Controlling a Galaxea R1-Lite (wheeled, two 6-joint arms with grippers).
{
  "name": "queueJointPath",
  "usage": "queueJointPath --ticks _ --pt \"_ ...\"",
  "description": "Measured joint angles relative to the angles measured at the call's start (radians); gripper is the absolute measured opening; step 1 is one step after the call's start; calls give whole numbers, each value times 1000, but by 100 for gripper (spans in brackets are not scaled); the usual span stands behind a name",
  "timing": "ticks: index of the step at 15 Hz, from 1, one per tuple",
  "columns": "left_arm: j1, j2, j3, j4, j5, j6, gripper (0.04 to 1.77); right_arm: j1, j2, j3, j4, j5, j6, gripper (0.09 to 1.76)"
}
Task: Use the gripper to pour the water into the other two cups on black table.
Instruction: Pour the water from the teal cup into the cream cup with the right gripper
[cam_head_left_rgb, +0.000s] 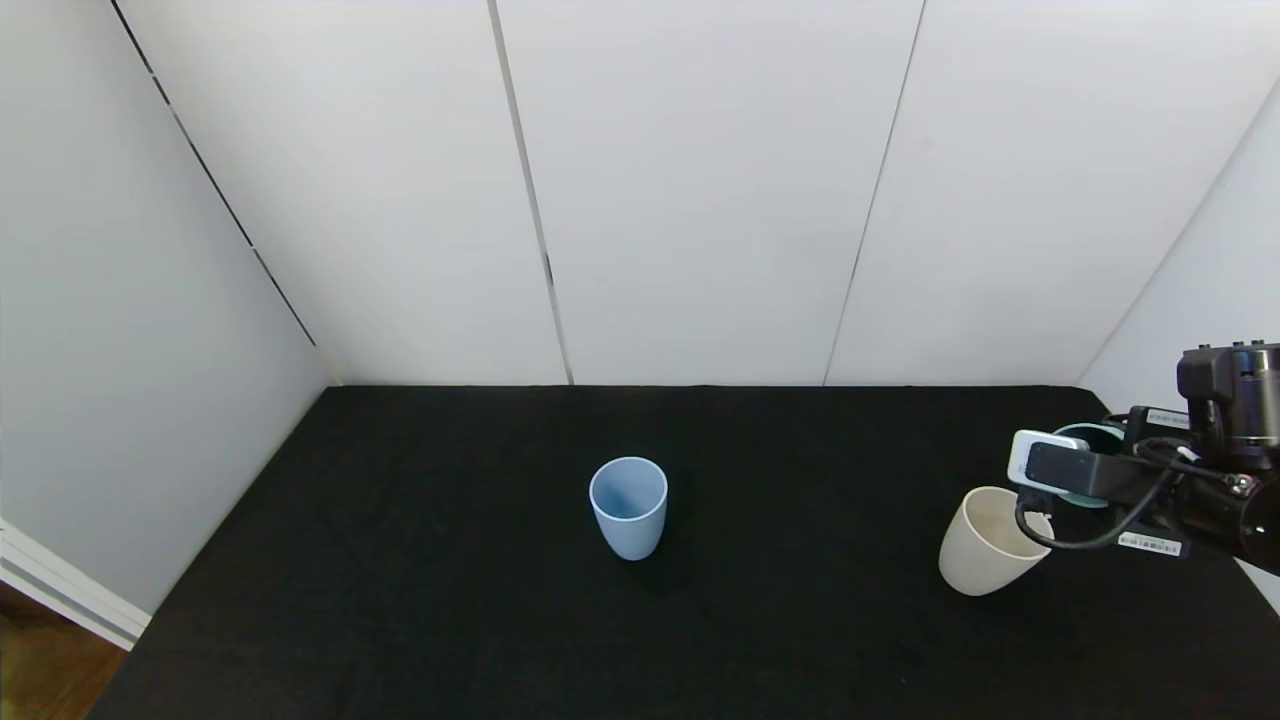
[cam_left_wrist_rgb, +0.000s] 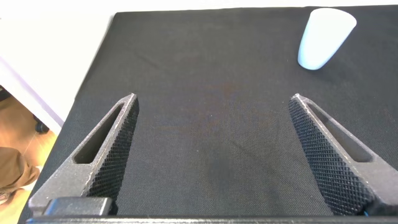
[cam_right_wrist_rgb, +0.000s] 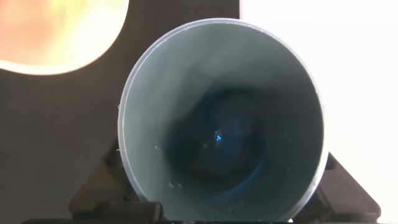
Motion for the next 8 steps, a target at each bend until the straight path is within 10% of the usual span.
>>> queueJointPath --ticks 8 --pt "0 0 0 0 0 0 172 45 31 -2 -3 -106 -94 121"
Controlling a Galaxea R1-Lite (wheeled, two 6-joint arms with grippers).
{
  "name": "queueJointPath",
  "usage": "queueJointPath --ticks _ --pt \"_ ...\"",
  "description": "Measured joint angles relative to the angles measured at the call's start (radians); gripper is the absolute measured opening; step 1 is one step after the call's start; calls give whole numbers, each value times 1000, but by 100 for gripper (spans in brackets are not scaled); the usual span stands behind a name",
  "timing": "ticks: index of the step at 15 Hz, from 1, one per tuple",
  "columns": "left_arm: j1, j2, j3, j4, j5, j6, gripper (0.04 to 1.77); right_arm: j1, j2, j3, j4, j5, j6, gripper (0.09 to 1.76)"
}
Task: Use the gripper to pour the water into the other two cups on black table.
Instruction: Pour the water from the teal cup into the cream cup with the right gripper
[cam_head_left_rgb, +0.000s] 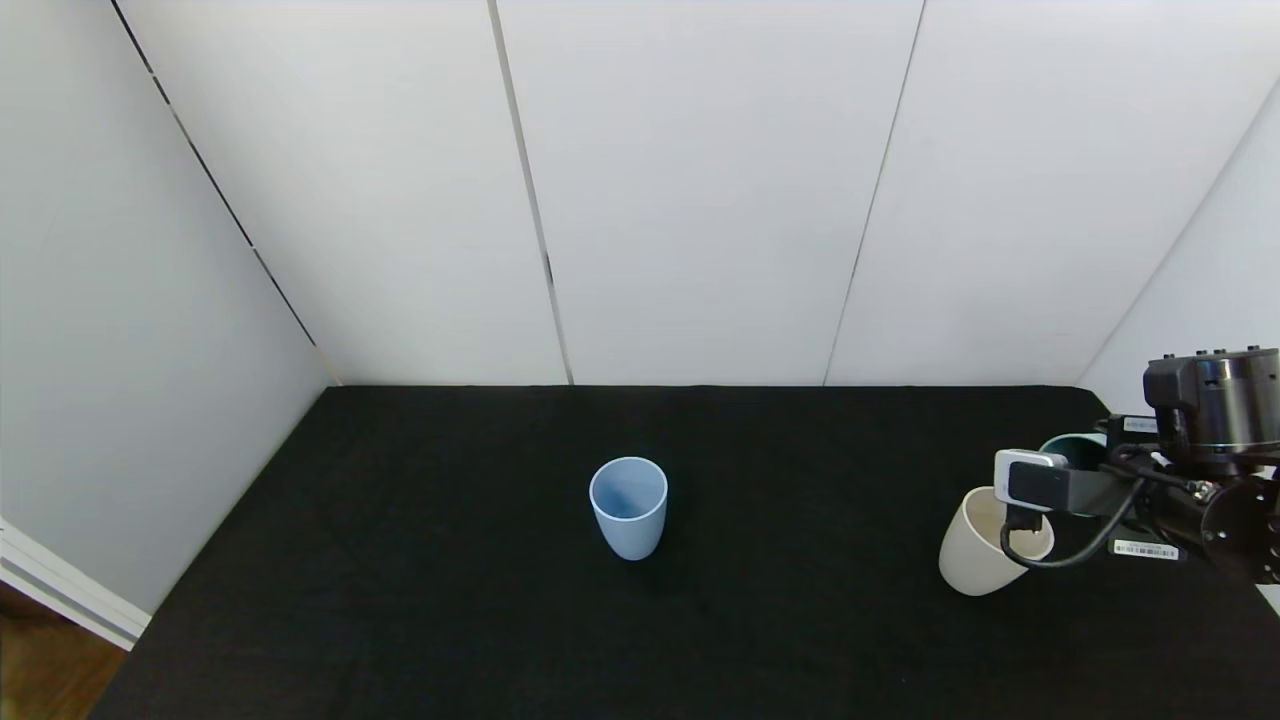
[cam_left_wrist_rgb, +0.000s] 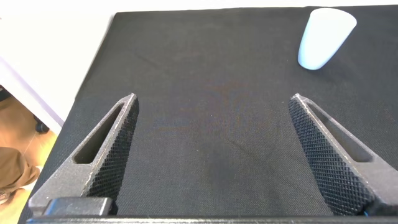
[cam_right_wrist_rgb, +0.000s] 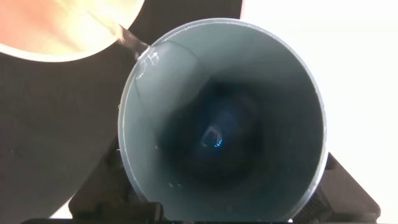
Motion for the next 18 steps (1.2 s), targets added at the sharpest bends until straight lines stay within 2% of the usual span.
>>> queueJointPath --ticks 8,18 --pt "0 0 0 0 0 0 172 40 16 -5 -3 -67 -68 121" --pt "0 0 0 0 0 0 172 47 22 -7 -4 -72 -92 121"
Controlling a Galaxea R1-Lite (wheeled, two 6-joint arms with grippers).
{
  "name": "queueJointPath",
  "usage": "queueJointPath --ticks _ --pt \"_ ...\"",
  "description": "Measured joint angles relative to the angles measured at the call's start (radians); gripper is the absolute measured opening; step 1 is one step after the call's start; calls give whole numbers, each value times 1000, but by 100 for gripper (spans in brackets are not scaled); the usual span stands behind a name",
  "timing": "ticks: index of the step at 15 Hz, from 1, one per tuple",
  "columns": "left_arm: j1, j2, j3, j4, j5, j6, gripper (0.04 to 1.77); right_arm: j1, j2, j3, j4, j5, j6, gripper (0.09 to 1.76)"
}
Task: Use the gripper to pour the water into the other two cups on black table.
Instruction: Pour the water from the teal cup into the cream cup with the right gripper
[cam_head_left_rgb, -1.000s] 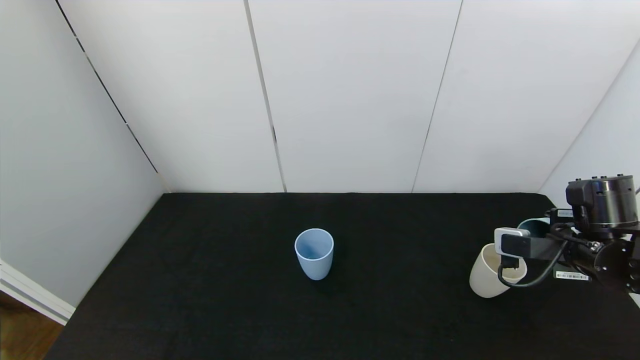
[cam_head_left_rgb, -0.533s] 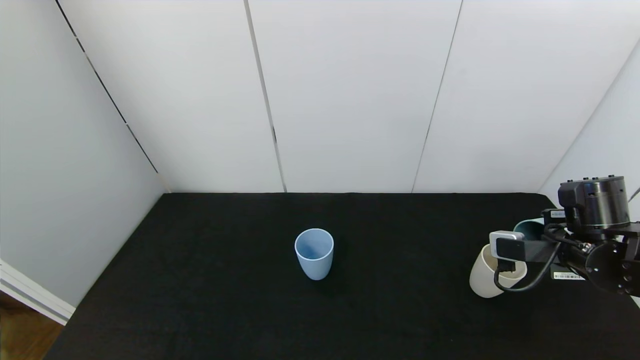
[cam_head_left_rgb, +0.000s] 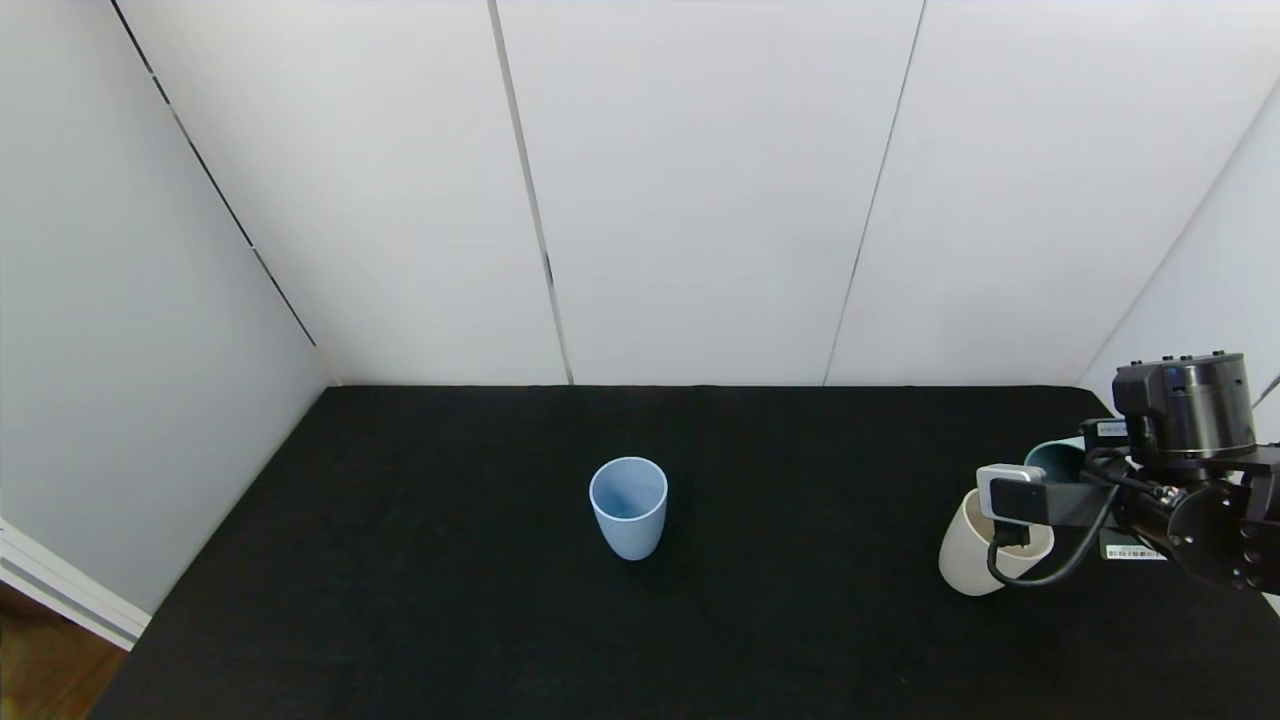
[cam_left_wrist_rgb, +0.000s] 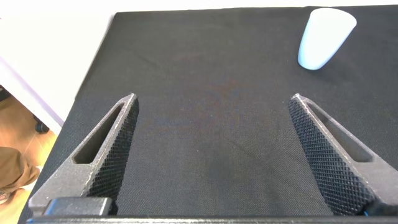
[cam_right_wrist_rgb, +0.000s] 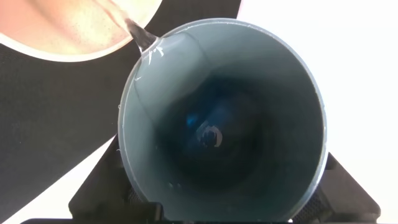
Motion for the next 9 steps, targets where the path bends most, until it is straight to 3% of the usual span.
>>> queueJointPath --ticks 5,9 --pt "0 0 0 0 0 0 172 -8 -13 1 1 16 30 121" --pt "0 0 0 -1 0 0 172 -24 -40 -7 13 86 186 121"
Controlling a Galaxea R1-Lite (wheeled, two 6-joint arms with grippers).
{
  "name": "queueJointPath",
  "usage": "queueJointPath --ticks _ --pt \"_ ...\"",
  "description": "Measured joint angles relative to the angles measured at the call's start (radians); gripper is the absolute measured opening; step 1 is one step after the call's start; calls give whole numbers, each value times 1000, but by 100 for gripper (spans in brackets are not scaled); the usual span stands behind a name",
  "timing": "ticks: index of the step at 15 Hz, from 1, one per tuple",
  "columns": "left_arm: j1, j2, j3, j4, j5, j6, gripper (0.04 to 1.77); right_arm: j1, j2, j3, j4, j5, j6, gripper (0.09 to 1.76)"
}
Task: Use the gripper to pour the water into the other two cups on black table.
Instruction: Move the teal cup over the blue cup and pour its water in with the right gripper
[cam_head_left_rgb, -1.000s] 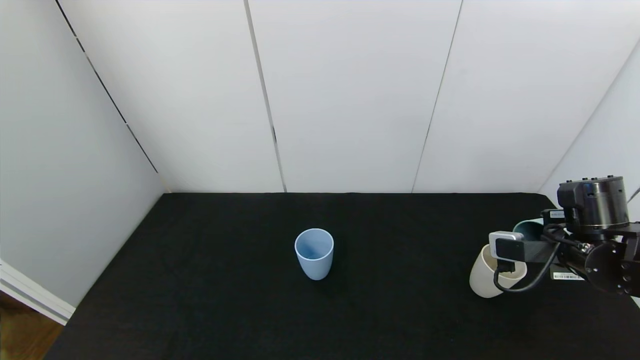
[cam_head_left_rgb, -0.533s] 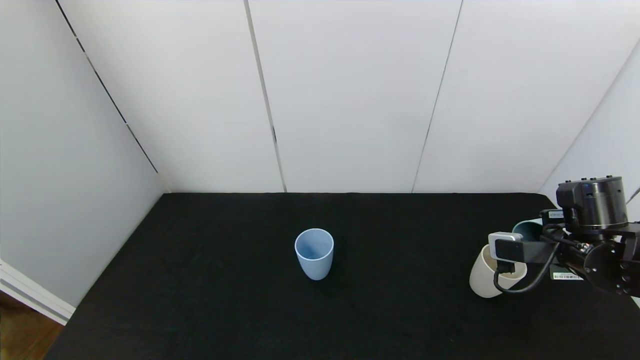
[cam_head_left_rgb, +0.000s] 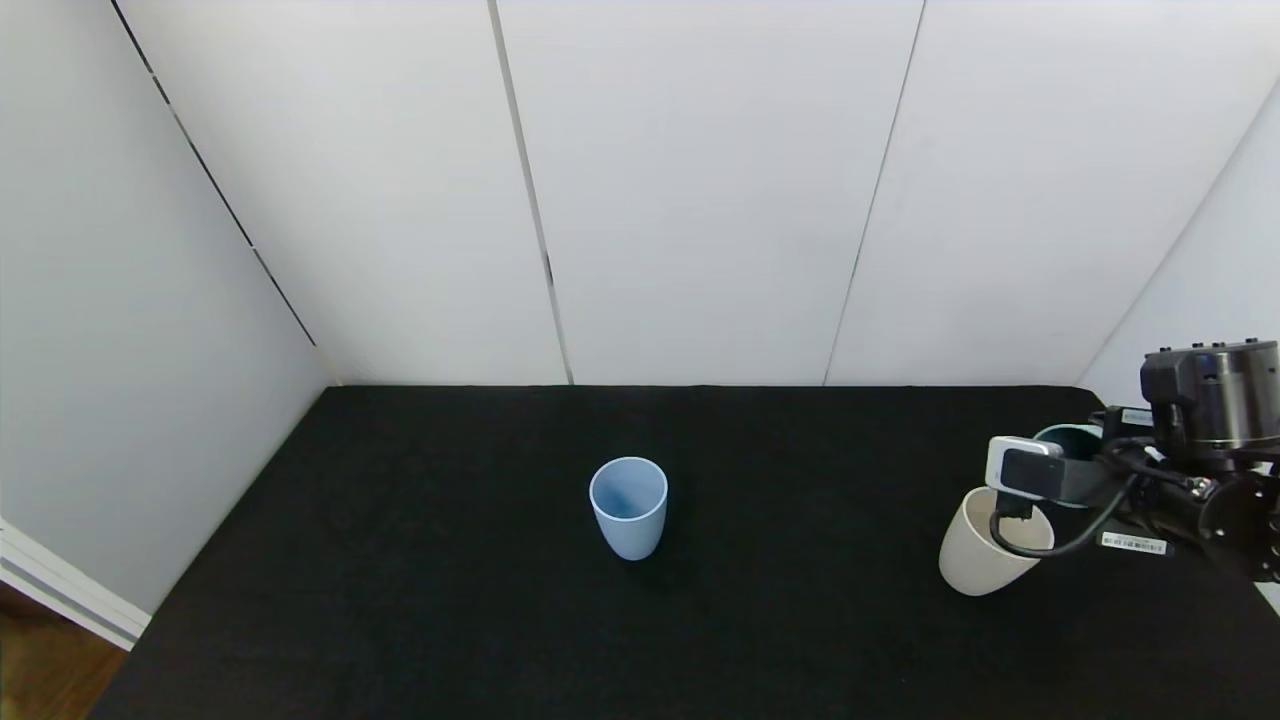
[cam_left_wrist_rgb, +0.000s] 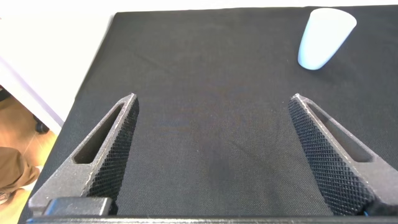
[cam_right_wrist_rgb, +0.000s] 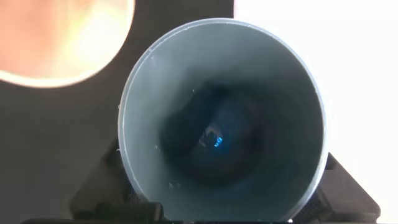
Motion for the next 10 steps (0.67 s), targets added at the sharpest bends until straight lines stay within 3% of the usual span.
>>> queueJointPath --ticks 2,6,10 --pt "0 0 0 0 0 0 172 -18 -19 -1 2 53 90 121" --pt "0 0 0 0 0 0 172 -33 -60 -22 2 74 331 121" --pt "0 0 0 0 0 0 172 21 -80 -69 5 114 472 121"
